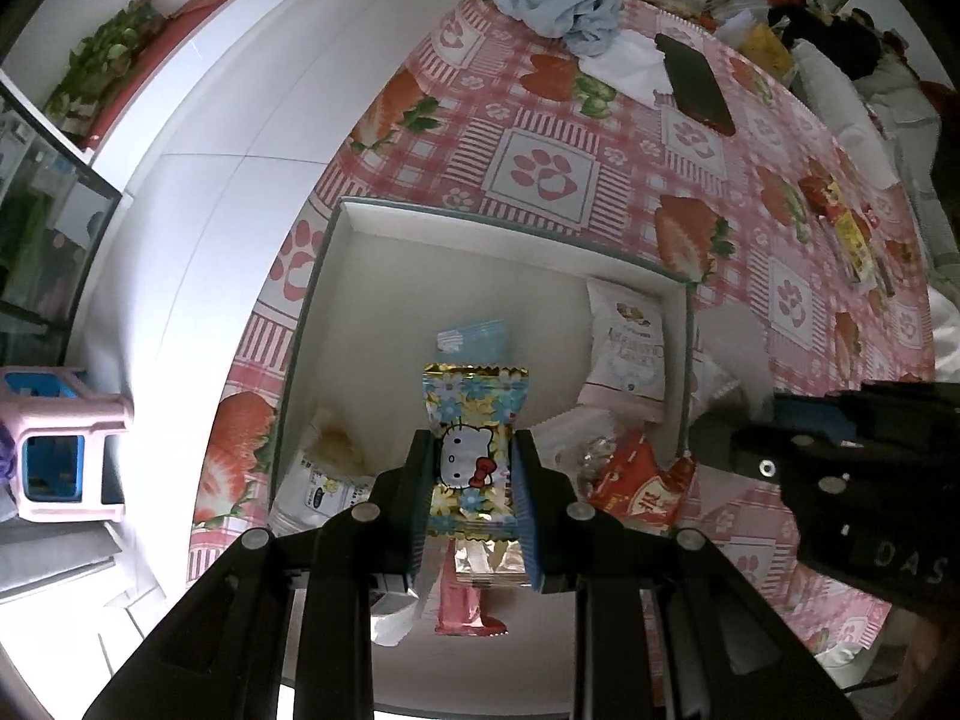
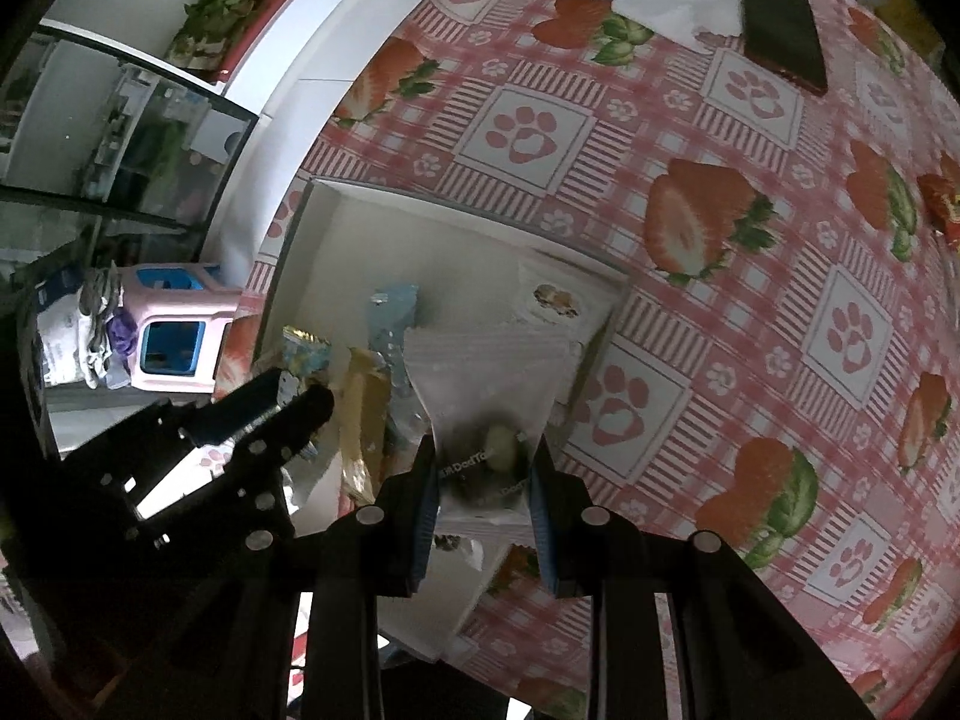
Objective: Organize snacks
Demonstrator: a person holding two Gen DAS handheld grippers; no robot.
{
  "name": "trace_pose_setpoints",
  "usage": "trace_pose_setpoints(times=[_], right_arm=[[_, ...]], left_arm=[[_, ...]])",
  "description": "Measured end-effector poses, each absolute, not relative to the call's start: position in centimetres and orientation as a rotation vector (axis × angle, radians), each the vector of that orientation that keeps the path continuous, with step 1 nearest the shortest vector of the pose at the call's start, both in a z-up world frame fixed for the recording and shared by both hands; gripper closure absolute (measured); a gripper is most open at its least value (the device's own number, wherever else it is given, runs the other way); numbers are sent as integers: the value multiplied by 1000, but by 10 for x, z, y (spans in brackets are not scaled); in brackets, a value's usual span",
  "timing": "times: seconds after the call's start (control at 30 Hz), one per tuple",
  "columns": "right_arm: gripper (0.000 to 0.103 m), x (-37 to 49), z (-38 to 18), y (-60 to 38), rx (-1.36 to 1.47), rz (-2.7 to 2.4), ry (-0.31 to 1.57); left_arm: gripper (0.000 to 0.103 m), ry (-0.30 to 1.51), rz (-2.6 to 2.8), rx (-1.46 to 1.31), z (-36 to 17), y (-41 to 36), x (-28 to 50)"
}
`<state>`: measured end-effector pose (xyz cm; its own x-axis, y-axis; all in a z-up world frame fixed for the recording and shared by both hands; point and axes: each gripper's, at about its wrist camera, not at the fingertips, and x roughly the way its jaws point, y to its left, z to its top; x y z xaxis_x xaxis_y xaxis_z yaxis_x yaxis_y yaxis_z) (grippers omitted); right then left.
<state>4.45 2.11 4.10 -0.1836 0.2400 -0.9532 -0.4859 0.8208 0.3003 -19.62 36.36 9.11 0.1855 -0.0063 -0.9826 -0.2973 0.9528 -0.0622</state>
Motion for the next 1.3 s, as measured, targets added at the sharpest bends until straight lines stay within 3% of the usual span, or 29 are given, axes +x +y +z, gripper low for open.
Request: trace_pose_setpoints(times=[0.2,0.23,0.33,0.4,0.43,0.47,1.0,1.3], right_arm=[[74,49,32,33,-171,651,1649],[74,50,30,33,-166,651,1656],[72,49,24,28,-154,641,1683],[38,49,19,21,-143,615,1702],[4,50,17,16,-136,597,1704],[0,51,17,7,-117,579,1698],[0,25,-29,-193,132,118,1836],[0,3,-25,-208,162,125,1828]], left_arm=[[74,1378,216,-243,89,362,-196],[68,1382,210,-241,88,360,-196],[29,1384,223,-230,88,358,-198],[23,1370,224,-229,91,357,-200],[23,1372,222,-230,90,356,-200],[23,1379,223,-228,90,356,-200],[19,1437,191,-148,87,331,-195],[19,1316,249,-55,118,326,-197]])
